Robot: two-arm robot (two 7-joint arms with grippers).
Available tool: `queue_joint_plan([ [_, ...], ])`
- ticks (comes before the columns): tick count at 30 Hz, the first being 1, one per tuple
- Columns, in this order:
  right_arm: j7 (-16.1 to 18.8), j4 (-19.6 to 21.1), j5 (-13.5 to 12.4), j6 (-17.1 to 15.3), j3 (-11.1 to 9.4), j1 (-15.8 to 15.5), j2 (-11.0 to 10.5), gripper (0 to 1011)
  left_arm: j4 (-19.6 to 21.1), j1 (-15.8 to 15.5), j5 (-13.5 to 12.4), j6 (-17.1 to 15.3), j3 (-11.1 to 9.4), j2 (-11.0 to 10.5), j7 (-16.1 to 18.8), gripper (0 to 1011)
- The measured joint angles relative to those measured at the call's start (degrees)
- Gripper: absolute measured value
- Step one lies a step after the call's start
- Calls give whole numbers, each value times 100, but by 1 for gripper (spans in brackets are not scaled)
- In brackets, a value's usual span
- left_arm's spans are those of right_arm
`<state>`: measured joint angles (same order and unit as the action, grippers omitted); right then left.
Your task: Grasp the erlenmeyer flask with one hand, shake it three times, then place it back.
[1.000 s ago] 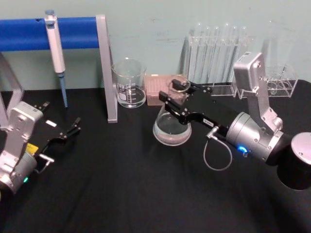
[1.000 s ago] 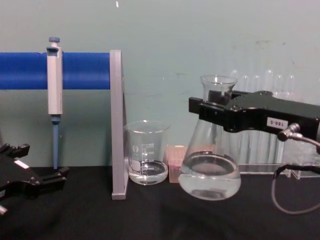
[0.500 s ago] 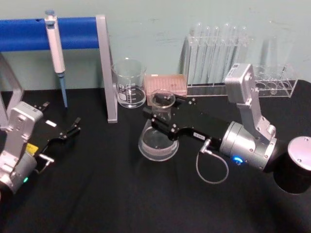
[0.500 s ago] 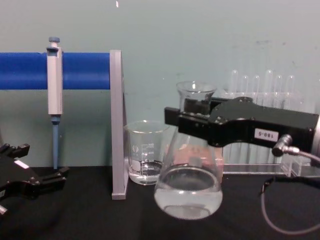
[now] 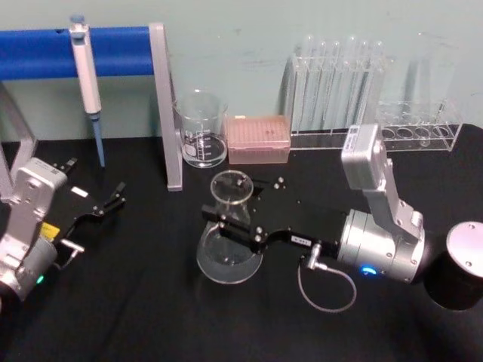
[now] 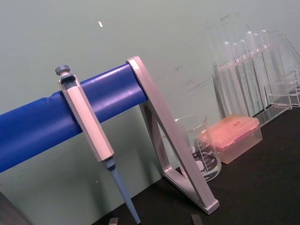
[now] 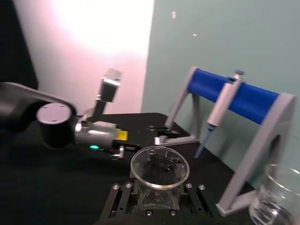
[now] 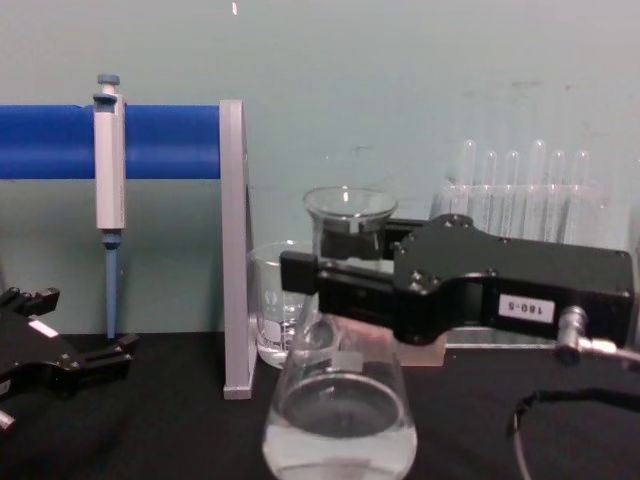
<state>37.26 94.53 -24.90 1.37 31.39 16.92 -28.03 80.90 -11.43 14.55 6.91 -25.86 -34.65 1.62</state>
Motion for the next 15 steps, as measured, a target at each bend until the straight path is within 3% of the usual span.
queue_joint_plan([
  [15,288,162,-75,183,270,16,-294,456,0,0,0,0,0,0,0,1001],
])
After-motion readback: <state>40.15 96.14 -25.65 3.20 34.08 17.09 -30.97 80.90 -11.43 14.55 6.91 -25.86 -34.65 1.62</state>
